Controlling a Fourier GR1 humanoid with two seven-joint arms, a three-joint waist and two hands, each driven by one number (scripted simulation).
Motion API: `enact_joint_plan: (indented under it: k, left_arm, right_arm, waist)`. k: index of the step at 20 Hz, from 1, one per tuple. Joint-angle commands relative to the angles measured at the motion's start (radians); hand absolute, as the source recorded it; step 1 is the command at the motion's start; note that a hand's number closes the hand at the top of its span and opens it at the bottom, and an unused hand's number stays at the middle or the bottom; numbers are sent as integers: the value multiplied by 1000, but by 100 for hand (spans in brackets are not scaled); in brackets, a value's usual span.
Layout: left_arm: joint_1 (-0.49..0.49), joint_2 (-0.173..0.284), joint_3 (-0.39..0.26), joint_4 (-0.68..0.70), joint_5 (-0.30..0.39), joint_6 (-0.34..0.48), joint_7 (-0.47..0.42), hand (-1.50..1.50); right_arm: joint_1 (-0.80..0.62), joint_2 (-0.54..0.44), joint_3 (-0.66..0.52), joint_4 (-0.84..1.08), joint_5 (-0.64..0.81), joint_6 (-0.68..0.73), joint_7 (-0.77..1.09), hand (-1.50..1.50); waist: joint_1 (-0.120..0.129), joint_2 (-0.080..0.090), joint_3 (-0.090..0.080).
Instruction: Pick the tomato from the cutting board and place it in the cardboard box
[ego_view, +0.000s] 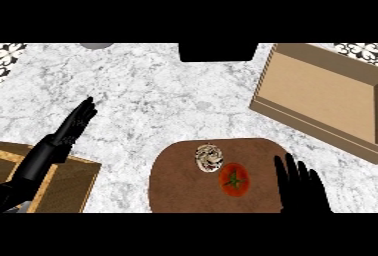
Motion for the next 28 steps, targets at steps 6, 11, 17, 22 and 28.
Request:
enact_joint_plan:
  k: [6, 11, 17, 22, 28]
  left_arm:
    - [-122, 13, 16, 58, -28, 9, 90, 0]
    - [-147, -14, -5, 124, -49, 17, 51, 0]
    - [-175, -29, -4, 143, -40, 18, 73, 0]
    - [-214, -40, -2, 181, -61, -8, 77, 0]
    - [-185, -61, 11, 142, -87, -10, 89, 0]
  right_arm:
    - [-114, 364, 64, 261, 218, 189, 219, -150]
    - [-120, 438, 2, 359, 256, 223, 201, -150]
    - [-69, 442, 29, 374, 296, 178, 206, -150]
    - [-132, 443, -6, 372, 214, 209, 196, -150]
    - [-96, 443, -16, 463, 261, 131, 190, -150]
  waist:
    - [15, -1, -1]
    - [5, 2, -1]
    - [9, -3, 1]
    - [16, -2, 1]
    - [19, -5, 1]
